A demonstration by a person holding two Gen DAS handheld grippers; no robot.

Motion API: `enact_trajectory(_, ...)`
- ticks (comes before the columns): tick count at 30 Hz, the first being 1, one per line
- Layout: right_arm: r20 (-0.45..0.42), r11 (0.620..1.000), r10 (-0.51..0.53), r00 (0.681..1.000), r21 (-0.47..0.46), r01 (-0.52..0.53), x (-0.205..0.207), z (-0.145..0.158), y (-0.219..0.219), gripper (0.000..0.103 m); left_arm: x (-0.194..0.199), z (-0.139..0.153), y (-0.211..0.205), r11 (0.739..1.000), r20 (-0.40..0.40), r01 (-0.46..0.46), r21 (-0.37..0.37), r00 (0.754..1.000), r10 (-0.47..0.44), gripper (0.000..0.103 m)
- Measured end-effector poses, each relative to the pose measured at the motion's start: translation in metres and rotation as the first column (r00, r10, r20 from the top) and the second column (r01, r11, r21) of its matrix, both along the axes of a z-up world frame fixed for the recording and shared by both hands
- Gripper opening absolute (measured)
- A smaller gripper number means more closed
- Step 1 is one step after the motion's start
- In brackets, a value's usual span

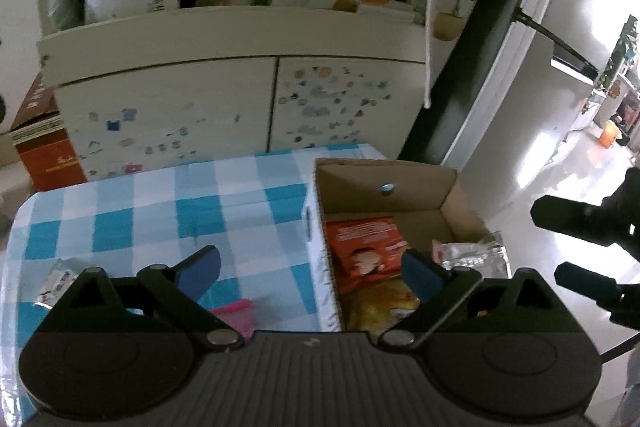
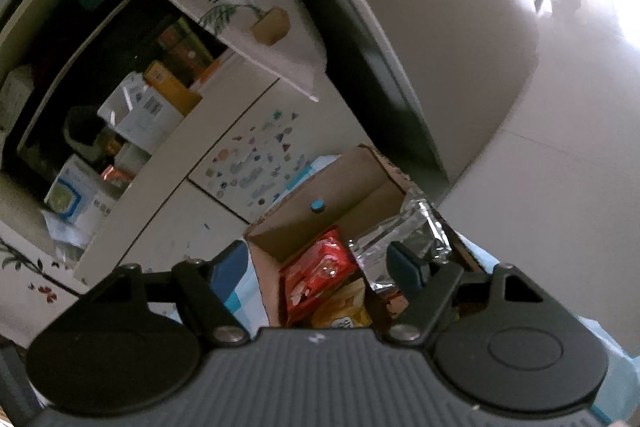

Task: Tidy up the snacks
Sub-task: 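Carry both packets into the cardboard box and open both tools, then move the left tool over the white Amer packet while the right tool moves over the red packet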

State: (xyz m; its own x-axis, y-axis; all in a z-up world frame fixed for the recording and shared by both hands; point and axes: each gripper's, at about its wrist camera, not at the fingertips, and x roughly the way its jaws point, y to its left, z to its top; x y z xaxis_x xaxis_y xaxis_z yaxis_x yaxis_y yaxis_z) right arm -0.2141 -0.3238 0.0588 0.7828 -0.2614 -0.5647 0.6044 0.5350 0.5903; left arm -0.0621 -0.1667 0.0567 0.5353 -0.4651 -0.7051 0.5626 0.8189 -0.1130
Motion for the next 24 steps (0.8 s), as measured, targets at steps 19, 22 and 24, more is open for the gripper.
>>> enact_trajectory(19,-0.05,0.961,0.236,0.97,-0.134,-0.241,0.044,0.0,0.055,0.077,0.043,-0.004,0.096,0.989,0.01,-0.133,0.068,0.991,0.132,0.099)
enact_trajectory(22,-0.06,0.945,0.282,0.958,-0.157,-0.288,0.051,0.0,0.068,0.077,0.053,-0.005,0.116,0.984,0.003,-0.161,0.075,0.987,0.161,0.099)
enact_trajectory(24,-0.073,0.929,0.312,0.947,-0.182,-0.321,0.057,0.0,0.078,0.077,0.062,-0.006,0.13,0.979,-0.012,-0.19,0.072,0.981,0.191,0.099)
